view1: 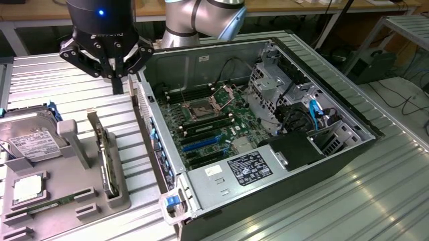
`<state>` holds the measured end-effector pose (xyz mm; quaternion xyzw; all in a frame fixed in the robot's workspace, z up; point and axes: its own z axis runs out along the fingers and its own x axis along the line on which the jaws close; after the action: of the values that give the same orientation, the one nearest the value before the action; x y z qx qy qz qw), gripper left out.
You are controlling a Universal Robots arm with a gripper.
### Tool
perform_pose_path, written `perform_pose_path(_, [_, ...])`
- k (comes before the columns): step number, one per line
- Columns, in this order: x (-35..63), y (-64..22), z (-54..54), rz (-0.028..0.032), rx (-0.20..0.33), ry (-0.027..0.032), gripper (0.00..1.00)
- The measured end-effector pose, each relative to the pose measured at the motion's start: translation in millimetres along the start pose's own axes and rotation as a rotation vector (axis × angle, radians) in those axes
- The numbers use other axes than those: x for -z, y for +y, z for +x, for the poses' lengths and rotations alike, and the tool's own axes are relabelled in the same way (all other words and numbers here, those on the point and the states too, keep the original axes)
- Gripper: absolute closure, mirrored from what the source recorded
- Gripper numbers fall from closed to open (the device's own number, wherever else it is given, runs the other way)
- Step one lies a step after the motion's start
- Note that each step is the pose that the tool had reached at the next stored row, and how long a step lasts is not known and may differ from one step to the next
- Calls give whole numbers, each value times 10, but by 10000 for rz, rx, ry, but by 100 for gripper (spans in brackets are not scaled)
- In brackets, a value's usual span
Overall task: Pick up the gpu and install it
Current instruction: 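Reach for the gpu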
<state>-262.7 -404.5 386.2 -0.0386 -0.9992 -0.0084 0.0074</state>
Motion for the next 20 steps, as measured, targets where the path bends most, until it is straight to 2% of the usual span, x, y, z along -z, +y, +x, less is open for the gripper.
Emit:
perform_pose_path(6, [-17,1,13,4,1,57,89])
perform_pose_path(11, [-38,1,16,13,-2,137,89])
perform_pose_path(14, [-60,1,15,17,-3,197,89])
perform_pose_path(20, [-104,0,15,30,-6,356,89])
